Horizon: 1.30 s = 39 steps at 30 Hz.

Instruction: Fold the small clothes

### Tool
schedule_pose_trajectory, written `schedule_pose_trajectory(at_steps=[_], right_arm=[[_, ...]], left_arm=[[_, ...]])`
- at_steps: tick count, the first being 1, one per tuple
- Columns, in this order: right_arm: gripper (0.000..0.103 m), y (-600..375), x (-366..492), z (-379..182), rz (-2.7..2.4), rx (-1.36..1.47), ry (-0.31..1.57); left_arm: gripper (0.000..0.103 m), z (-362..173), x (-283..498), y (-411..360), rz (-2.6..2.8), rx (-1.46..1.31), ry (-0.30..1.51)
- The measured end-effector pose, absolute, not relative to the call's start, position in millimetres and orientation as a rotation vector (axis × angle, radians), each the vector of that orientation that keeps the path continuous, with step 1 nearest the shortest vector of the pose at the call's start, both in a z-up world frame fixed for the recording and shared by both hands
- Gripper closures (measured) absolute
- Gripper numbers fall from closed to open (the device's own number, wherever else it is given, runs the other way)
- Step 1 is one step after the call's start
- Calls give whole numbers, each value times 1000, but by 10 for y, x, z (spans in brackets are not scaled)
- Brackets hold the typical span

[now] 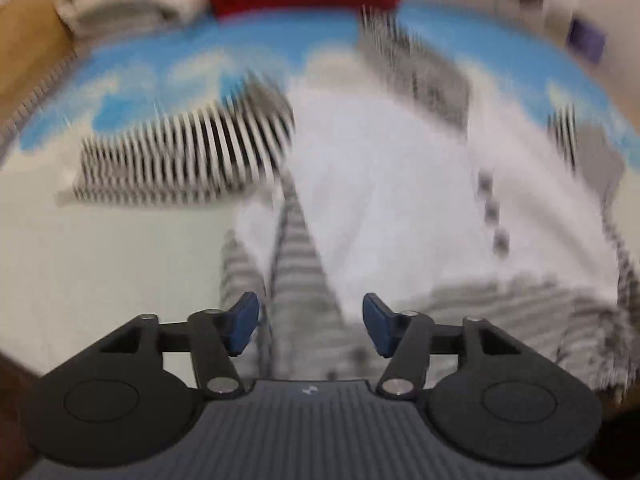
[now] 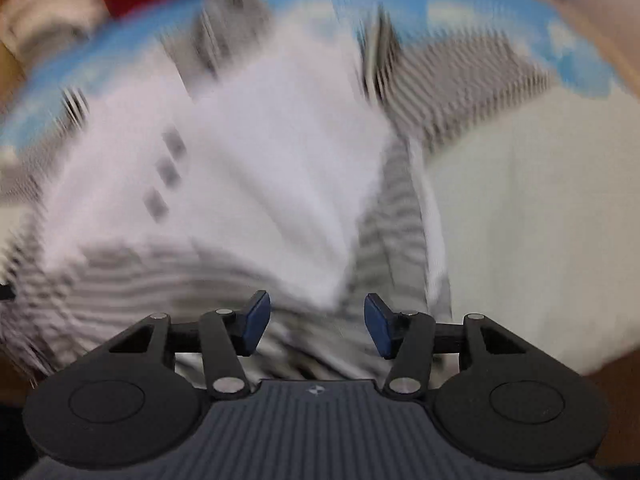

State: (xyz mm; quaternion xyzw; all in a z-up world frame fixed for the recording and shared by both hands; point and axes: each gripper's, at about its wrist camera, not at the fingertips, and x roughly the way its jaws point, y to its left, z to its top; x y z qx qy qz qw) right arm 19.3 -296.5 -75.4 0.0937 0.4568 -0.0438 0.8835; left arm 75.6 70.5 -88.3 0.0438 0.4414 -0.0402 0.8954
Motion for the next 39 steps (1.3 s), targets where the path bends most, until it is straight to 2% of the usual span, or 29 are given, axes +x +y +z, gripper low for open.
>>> schedule_pose_trajectory(at_steps=[9, 13, 14, 15, 17, 20, 21, 22, 23, 25, 29, 34, 39], right_arm=[[49, -2980, 148, 190, -109, 136, 515], [49, -3003, 285, 623, -80, 77, 386], [49, -3029, 360, 675, -80, 64, 374], [49, -3065, 442, 718, -78, 61, 370], [49, -3130, 615, 757, -76, 68, 377], [50, -3204, 894, 710, -90, 106, 401], [52, -3203, 998, 683, -87, 118, 415], [60, -3177, 1113, 631, -84, 123, 429], [69, -3131, 1225, 553, -76, 125, 441], [78, -3036, 1441, 436, -24, 125, 457], [78, -2845, 1726, 166, 27, 78, 446], [78, -2661, 2090, -99, 43, 153, 582], [78, -2489, 2184, -205, 64, -22, 577]], left_arm=[[37, -516, 1099, 959, -17, -46, 727], [38, -319, 1318, 1200, -1, -163, 686], [41, -283, 1408, 1242, 5, -155, 677], [43, -248, 1521, 1300, 11, -144, 670], [57, -246, 1762, 1435, 32, -110, 659], [62, -397, 2120, 1738, 129, -58, 662], [64, -467, 2206, 1845, 166, -49, 665], [66, -541, 2286, 1969, 204, -64, 681], [67, -602, 2342, 2106, 232, -101, 700], [67, -710, 2431, 2379, 275, -197, 727], [67, -984, 2580, 2771, 348, -214, 779], [65, -1302, 2672, 3216, 397, -348, 825], [61, -1510, 2707, 3533, 495, -443, 847]])
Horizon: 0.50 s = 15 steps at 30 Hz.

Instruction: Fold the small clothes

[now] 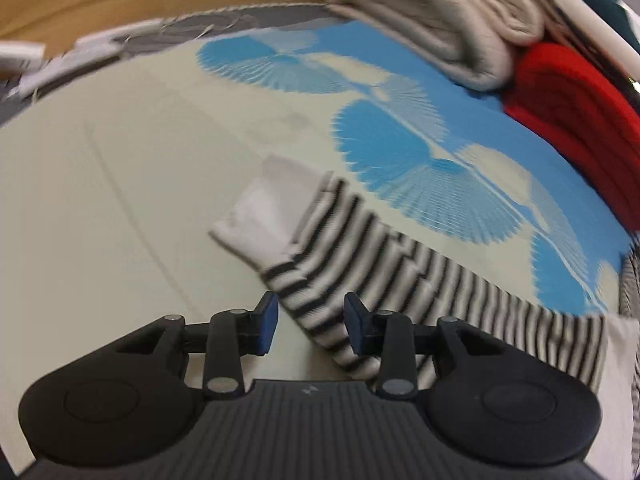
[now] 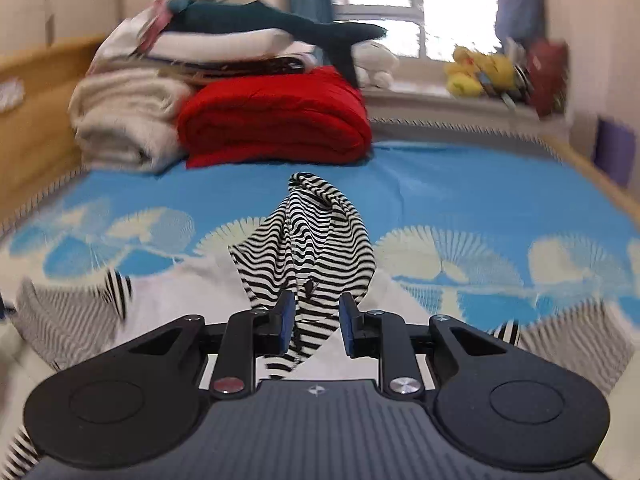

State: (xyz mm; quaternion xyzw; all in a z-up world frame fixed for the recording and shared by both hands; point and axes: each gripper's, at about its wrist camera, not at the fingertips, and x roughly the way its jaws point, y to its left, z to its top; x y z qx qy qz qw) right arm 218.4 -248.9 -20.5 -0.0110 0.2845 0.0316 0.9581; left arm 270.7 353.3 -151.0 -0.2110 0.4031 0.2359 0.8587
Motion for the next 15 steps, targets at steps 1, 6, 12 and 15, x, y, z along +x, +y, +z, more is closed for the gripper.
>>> schedule_pose_trajectory(at_steps=[1, 6, 12, 15], right_arm=[[78, -2498, 2200, -225, 63, -27, 590], [78, -2626, 2237, -357, 39, 13, 655], [78, -2748, 2272, -456, -10, 70, 707], [78, -2789, 2278, -476, -43, 70, 720]], left_arm=[[61, -1552, 2722, 3581, 502, -460, 853], [57, -1720, 2789, 3657, 520, -459, 844], [99, -1552, 2903, 3421, 467, -371, 806], [99, -1100, 2928, 3094, 407, -296, 684]])
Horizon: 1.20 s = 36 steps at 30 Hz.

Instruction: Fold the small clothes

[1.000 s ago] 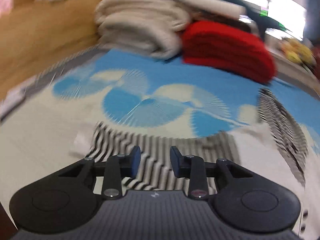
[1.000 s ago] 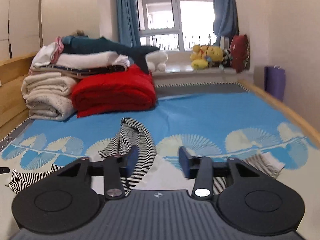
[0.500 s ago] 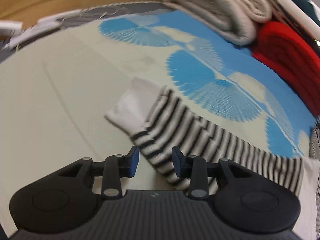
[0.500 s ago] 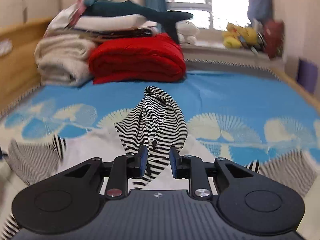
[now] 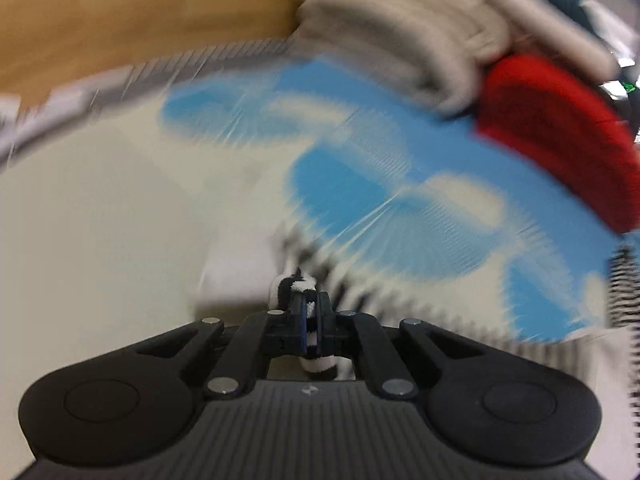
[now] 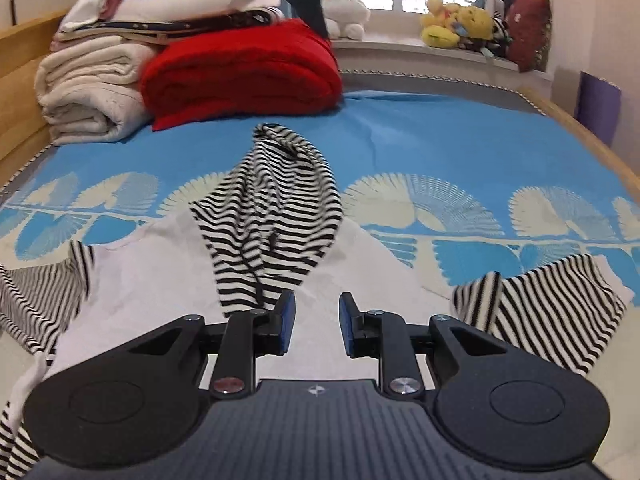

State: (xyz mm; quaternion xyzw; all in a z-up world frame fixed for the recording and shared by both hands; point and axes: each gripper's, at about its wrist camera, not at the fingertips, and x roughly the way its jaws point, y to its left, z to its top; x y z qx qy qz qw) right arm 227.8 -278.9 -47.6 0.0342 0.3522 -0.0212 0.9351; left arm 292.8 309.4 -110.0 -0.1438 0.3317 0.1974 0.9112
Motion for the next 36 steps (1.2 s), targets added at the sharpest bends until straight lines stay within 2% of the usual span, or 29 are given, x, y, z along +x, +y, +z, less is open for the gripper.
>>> schedule_pose_trajectory(at_steps=[5, 9, 10, 11, 12, 14, 16, 19, 23, 24, 27, 28, 30, 34, 36], right_arm=[[78, -2872, 2260, -461, -65, 102, 727], [79, -2924, 2241, -449, -89, 117, 716], [85, -2948, 2239, -453, -97, 132, 717], [92, -2974, 2241, -456, -101, 148, 719], [92, -2998, 2244, -458, -107, 165, 721], [92, -3057, 2267, -472, -115, 195, 731], [91, -3135, 2299, -505, -105, 252, 746], [91, -3252, 2334, -601, -109, 346, 785], [91, -3348, 2378, -788, -139, 424, 844], [90, -3381, 2392, -851, -153, 450, 862], [90, -3462, 2440, -1073, -184, 535, 913], [87, -3477, 2469, -1157, -193, 559, 936], [85, -3492, 2521, -1306, -191, 596, 959], [70, -3446, 2643, -1523, -214, 605, 990], [69, -3398, 2686, -1597, -269, 553, 997]], left_arm=[[99, -238, 2795, 1998, 71, -270, 495], [99, -28, 2614, 885, -268, -291, 514], [98, -51, 2566, 583, -367, -288, 550], [94, -88, 2533, 358, -447, -279, 590], [90, -140, 2488, 94, -529, -245, 639], [77, -189, 2389, -219, -581, -169, 686], [70, -153, 2359, -270, -533, -158, 719], [66, 31, 2388, -59, -318, -164, 768], [45, 123, 2464, 300, -100, -159, 741], [43, 85, 2466, 375, -74, -135, 732], [45, -241, 2632, 495, 19, 1, 833], [45, -313, 2705, 487, 38, 51, 869], [45, -349, 2837, 502, 36, 92, 838], [45, -366, 3014, 674, 93, 62, 809], [45, -391, 3029, 824, 107, 9, 823]])
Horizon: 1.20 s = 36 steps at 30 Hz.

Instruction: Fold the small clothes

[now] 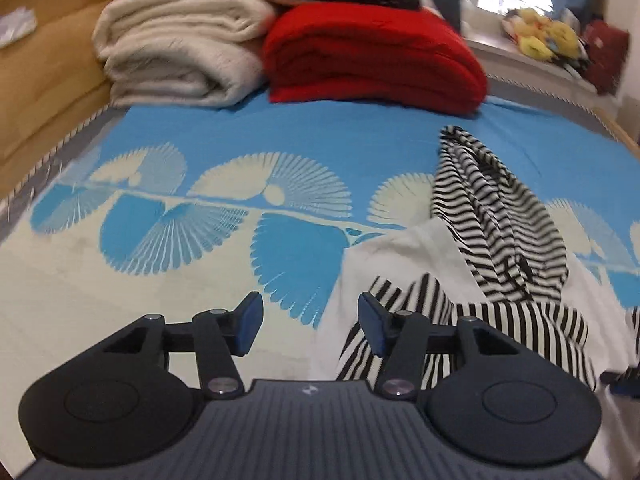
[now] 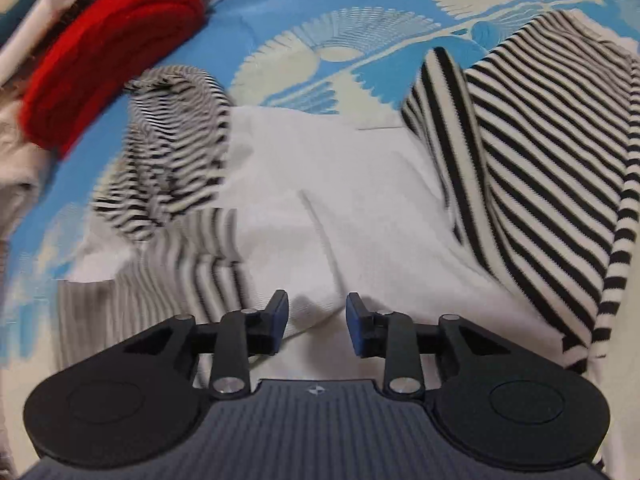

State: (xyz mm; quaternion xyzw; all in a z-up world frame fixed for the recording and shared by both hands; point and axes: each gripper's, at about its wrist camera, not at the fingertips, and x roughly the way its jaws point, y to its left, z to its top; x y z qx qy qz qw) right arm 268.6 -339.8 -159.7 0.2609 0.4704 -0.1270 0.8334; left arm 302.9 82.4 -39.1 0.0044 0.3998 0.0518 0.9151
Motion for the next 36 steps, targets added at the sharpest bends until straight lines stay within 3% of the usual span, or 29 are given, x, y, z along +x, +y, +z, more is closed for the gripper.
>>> schedule_pose_trajectory(at_steps=[3, 4, 5, 8, 11, 14, 19, 24, 26, 28, 30, 31, 36], right_arm=[[69, -3293, 2746, -1601, -242, 505, 968], [78, -3259, 2777, -1588, -219, 485, 963], [97, -3203, 2789, -1570, -199, 451, 954], [97, -3079, 2756, -1364, -202, 341, 887], [98, -3097, 2536, -822, -169, 374, 707], [98, -3110, 2270, -501, -191, 297, 594], [96, -3511, 2362, -1035, -348, 410, 905], [88, -3524, 2386, -911, -290, 438, 787], [80, -3501, 2474, -1000, -203, 479, 823], [78, -3506, 2545, -1204, -175, 500, 926], [78, -3525, 2592, -1443, -241, 467, 1056], [78, -3541, 2588, -1522, -269, 458, 1088], [74, -3540, 2564, -1328, -211, 465, 981]], left_arm=[[45, -409, 3100, 960, 129, -41, 851], [45, -416, 3100, 1011, 135, -51, 854], [45, -416, 3097, 1041, 138, -57, 855], [45, -427, 3104, 1097, 147, -58, 859], [45, -462, 3104, 1096, 142, -50, 869], [45, -559, 3118, 1040, 115, -37, 909], [45, -797, 3143, 941, 68, -80, 1005], [45, -1073, 3108, 774, 0, -71, 1089], [45, -1209, 3075, 711, -35, -53, 1128], [45, -1365, 3032, 688, -61, -27, 1160], [41, -1588, 3001, 718, -40, 35, 1238], [31, -1657, 2987, 742, -23, 49, 1259], [36, -1323, 2945, 610, -44, 49, 1147]])
